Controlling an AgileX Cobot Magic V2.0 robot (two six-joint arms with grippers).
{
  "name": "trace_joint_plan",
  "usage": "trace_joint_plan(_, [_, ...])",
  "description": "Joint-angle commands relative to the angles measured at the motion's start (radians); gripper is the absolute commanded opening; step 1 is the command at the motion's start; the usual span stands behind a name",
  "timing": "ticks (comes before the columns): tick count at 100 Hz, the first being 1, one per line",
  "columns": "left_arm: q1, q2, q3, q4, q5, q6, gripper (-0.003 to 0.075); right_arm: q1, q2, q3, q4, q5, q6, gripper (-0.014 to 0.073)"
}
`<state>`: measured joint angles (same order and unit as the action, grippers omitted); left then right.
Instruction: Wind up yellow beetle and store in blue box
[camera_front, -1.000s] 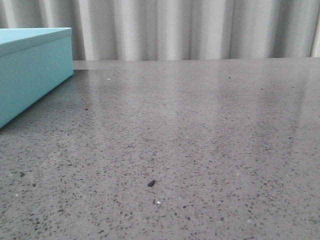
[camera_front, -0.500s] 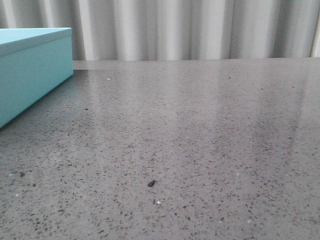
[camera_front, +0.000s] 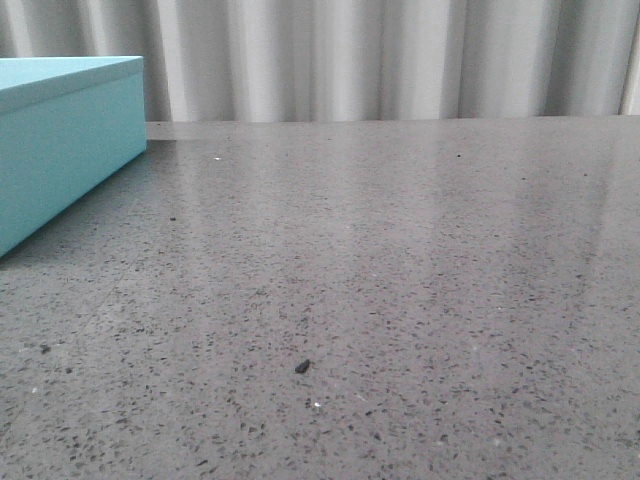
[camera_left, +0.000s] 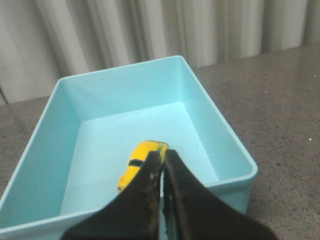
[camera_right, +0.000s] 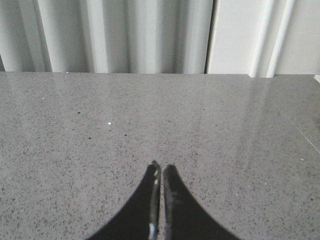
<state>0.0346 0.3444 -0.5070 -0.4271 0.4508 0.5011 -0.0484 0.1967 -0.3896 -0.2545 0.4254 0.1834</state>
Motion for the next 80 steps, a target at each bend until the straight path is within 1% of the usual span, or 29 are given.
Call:
trace_joint_plan(1, [0.002, -0.067, 0.03, -0.025, -0.128, -0.002, -0.0021, -0.001, -0.01, 0.008, -0.022, -0.104, -0.01, -0.0043])
trace_joint_plan(20, [0.002, -0.215, 0.139, -0.05, -0.216, -0.002, -0.0021, -0.001, -0.06, 0.04, -0.025, -0.121, -0.01, -0.0043])
trace_joint_plan(31, [0.002, -0.269, 0.182, -0.053, -0.239, -0.002, -0.0021, -0.001, -0.098, 0.067, -0.074, -0.186, -0.01, -0.0043])
trace_joint_plan(35, [0.002, -0.282, 0.194, -0.053, -0.246, -0.002, -0.0021, -0.001, -0.109, 0.072, -0.077, -0.188, -0.01, -0.0043])
trace_joint_plan(55, [0.002, -0.292, 0.22, -0.053, -0.254, -0.002, -0.0021, -0.001, -0.125, 0.083, -0.077, -0.156, -0.01, -0.0043])
trace_joint_plan(80, [0.002, -0.292, 0.221, -0.053, -0.254, -0.002, -0.0021, -0.001, -0.125, 0.083, -0.077, -0.156, -0.01, -0.0043])
